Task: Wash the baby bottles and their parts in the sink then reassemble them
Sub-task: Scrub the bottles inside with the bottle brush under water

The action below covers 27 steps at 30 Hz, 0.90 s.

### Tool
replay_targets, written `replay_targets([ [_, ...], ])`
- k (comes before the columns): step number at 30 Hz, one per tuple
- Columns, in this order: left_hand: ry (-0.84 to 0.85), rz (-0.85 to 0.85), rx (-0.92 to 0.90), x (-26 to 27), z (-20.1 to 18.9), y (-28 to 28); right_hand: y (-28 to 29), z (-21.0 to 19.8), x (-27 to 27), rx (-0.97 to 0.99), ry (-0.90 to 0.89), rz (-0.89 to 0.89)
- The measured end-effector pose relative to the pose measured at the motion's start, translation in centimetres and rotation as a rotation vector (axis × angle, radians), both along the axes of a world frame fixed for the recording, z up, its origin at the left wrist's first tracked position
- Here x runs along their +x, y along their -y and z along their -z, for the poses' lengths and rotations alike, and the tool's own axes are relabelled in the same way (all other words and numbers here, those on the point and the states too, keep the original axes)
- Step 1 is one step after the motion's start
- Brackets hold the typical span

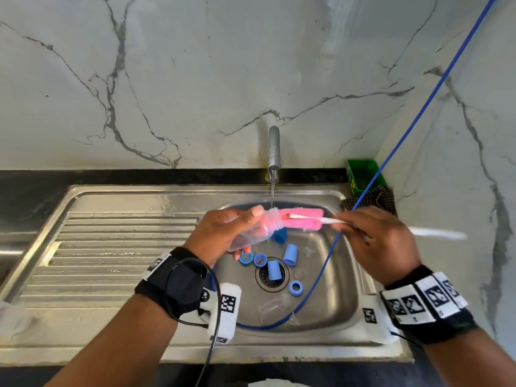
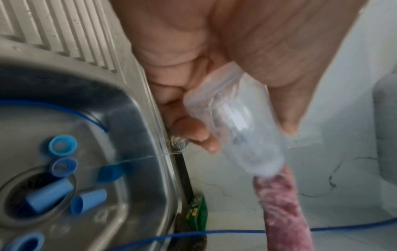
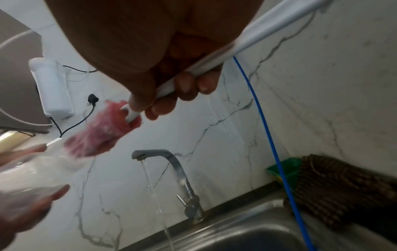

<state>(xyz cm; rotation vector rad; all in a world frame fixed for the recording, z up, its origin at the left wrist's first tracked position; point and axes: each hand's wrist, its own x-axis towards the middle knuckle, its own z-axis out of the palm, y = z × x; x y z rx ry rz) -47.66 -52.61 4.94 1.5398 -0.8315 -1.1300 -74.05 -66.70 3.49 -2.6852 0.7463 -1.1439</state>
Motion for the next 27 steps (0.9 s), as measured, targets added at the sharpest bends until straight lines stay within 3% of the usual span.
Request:
replay_targets([
  [4, -0.254, -0.206, 0.003, -0.3, 0.8, 0.6, -0.9, 1.0, -0.6, 0.207, 0.046, 0.213],
  [8, -0.478, -0.253, 0.007, -1.4, 1.3, 1.6, -1.8, 0.4, 1.3, 0.258, 0.171, 0.128],
  [12, -0.369, -0.11, -0.002, -3.7, 1.7, 2.1, -3.5, 0.9, 4.4, 0.267, -0.016, -0.027],
  [15, -0.281, -0.055, 0.0, -4.8, 2.0, 2.4, -3.1, 1.0, 5.9, 0.254, -0.013, -0.018],
  [21, -0.417, -0.219, -0.095, -0.6, 1.1, 1.7, -3.3, 2.0, 3.3, 0.253, -0.064, -0.051],
  [27, -0.367, -0.107, -0.03, -3.3, 0.7, 2.1, -3.3, 0.3, 6.1, 0.215, 0.0, -0.063],
])
